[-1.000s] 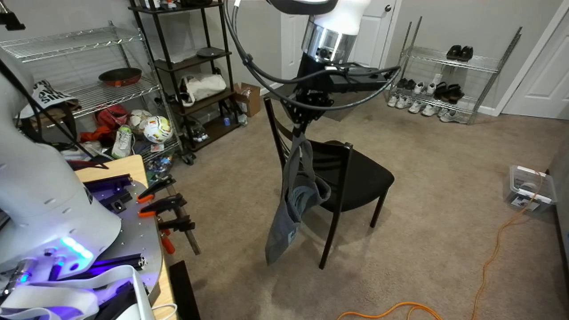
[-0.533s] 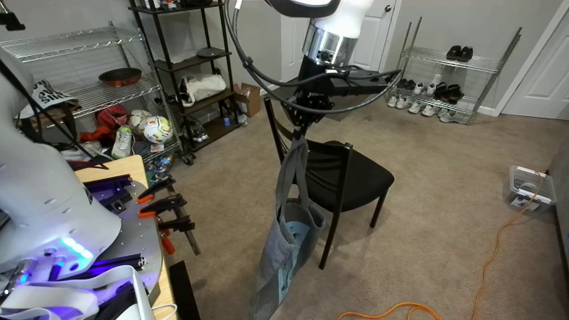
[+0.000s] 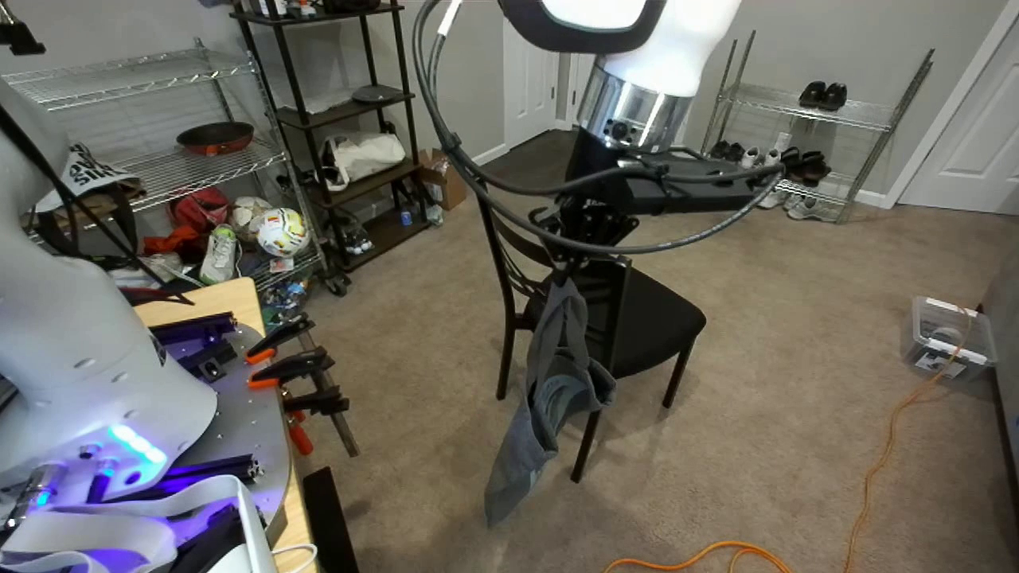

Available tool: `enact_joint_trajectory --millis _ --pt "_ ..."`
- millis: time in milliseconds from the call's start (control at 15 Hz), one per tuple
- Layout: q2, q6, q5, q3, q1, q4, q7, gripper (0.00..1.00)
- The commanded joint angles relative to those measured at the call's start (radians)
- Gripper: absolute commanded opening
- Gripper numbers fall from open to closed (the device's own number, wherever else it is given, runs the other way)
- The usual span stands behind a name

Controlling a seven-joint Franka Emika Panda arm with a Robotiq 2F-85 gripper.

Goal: Put the bag on the right side of the chair

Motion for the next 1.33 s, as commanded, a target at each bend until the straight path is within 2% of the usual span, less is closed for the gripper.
enact_joint_trajectory --millis 0,867,1133,1200,1267 --pt "0.056 -0.008 -0.012 -0.001 -0.029 0.066 -0.014 0.02" --pt "0.271 -0.082 0.007 0.065 -0.049 0.410 0.007 0.02" --pt "0.298 -0.110 0.006 0.077 -0.056 0.462 -0.004 0.02" --pt "0.287 -0.082 -0.008 0.076 -0.048 0.430 0.006 0.07" --pt "0.293 -0.088 -0.008 0.079 -0.051 0.441 0.006 0.07"
